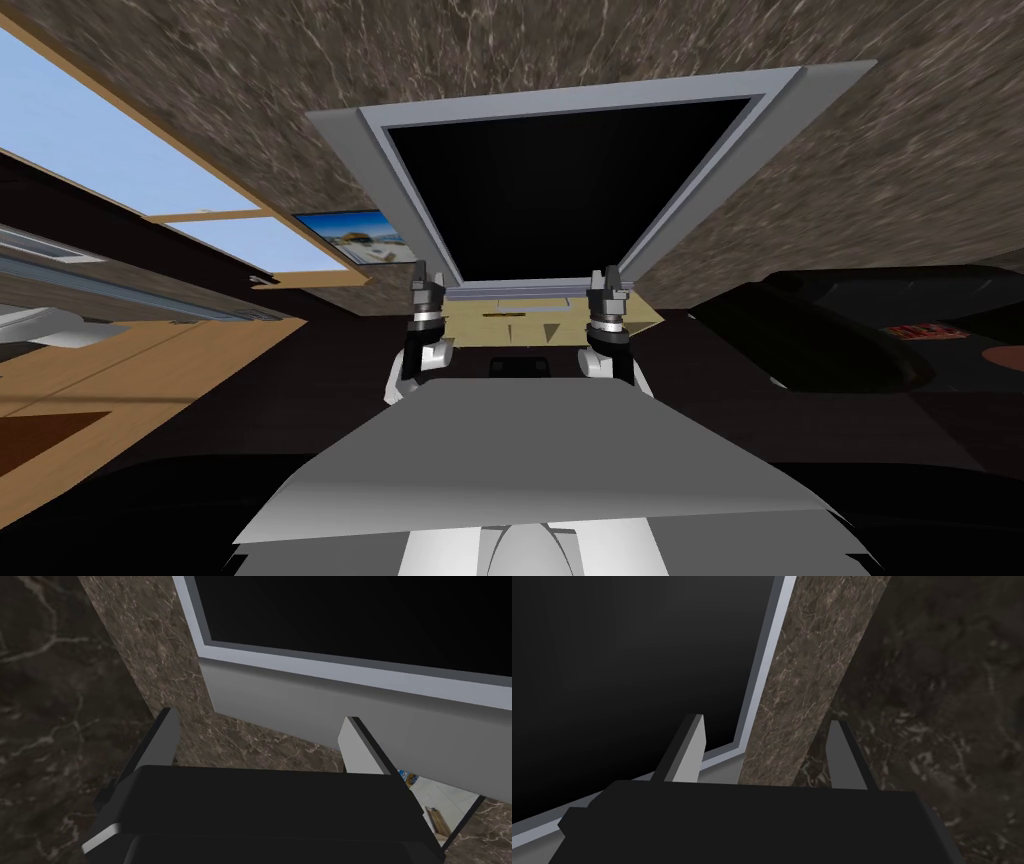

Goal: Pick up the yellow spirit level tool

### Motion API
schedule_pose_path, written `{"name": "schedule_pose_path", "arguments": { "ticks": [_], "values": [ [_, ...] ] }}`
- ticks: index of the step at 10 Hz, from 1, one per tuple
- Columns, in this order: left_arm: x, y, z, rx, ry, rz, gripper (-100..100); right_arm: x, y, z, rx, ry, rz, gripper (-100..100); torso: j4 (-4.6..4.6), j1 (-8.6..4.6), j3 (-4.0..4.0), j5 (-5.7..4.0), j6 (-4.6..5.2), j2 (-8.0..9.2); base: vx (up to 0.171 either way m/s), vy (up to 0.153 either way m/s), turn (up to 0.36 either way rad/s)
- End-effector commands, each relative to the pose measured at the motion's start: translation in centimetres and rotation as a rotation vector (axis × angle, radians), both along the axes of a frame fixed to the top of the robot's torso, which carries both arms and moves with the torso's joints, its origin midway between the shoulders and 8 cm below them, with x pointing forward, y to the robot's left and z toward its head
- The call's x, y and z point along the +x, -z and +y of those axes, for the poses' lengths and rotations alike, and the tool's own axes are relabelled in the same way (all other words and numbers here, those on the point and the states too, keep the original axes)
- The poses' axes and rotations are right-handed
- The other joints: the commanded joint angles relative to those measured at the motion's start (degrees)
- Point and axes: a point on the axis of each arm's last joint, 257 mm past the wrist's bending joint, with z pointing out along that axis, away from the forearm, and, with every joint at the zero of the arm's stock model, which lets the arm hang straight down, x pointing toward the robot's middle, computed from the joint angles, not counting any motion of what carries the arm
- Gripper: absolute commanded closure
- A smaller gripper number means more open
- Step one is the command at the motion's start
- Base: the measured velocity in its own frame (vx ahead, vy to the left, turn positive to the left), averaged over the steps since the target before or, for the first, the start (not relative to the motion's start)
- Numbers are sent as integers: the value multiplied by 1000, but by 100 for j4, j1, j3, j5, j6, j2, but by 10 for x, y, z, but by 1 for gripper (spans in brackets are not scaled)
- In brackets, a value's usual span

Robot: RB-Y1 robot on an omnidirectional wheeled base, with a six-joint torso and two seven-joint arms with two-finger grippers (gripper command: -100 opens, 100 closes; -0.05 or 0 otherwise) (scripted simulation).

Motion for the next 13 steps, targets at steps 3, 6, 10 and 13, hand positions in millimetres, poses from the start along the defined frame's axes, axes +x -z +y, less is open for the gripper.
{"name": "schedule_pose_path", "arguments": {
  "ticks": [3, 6, 10, 13],
  "values": [
    [31, 31, -4, -6, 35, 110, -100, 0, 0, 0, 0, 0, 0, 0, -1, 9, -3, 1, -1, -5, 1, -92, 0],
    [47, 51, -6, -15, 43, 178, -100, 0, 0, 0, 0, 0, 0, 0, -1, 6, -2, 1, -1, -4, -3, -87, 0],
    [75, 89, -10, -33, 58, 297, -100, 0, 0, 0, 0, 0, 0, 0, -1, 8, -2, 1, -1, -3, -4, -82, -1],
    [101, 122, -16, -49, 73, 400, -100, 0, 0, 0, 0, 0, 0, 0, 0, 12, -1, 1, -2, -3, -6, -84, -1]
  ]
}}
